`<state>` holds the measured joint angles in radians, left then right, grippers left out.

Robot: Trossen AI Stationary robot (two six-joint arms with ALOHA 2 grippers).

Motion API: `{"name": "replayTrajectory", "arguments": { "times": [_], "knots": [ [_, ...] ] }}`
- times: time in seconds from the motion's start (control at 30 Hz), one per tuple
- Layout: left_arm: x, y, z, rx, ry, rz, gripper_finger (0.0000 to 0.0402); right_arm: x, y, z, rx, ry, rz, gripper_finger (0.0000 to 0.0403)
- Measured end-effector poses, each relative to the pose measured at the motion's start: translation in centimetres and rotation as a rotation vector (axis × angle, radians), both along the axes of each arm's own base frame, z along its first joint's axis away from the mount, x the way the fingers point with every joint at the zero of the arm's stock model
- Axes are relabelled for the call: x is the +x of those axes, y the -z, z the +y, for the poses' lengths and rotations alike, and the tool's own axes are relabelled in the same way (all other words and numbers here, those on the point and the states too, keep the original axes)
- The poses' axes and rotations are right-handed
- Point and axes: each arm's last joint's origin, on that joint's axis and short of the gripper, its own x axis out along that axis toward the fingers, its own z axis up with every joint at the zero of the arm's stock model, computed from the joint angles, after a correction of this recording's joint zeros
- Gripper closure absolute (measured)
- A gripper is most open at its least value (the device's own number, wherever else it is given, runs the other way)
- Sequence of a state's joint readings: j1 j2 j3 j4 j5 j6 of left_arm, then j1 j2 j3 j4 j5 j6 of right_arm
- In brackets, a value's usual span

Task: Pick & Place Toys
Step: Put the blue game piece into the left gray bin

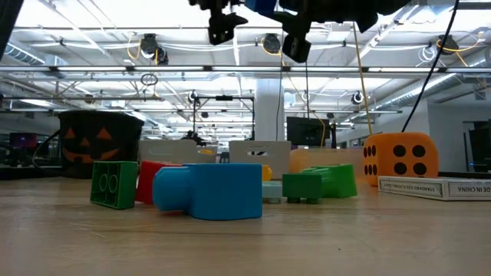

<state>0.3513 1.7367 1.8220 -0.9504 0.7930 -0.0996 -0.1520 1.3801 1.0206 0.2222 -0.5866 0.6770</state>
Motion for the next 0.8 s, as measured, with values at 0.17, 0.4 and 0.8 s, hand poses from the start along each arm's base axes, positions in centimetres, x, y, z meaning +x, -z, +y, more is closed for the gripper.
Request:
{"name": "replayTrajectory", "arguments": {
  "times": [0.17, 0.4, 0.8],
  "knots": [
    [0.9, -0.2, -0.6, 0.024, 0.016, 0.003, 0.0124, 0.1, 0.3, -0.2, 0.005, -0.05, 0.005, 0.0279],
    [1.4, -0.2, -1.5, 0.054, -0.005, 0.04, 0.0124, -0.2, 0.2, -1.2, 0.011, -0.078, -0.011, 0.0279],
    [1.6, -0.3, -1.8, 0.024, -0.035, 0.052, 0.0124, -0.3, 0.2, -2.4, -0.024, -0.012, -0.024, 0.0279]
  ]
}}
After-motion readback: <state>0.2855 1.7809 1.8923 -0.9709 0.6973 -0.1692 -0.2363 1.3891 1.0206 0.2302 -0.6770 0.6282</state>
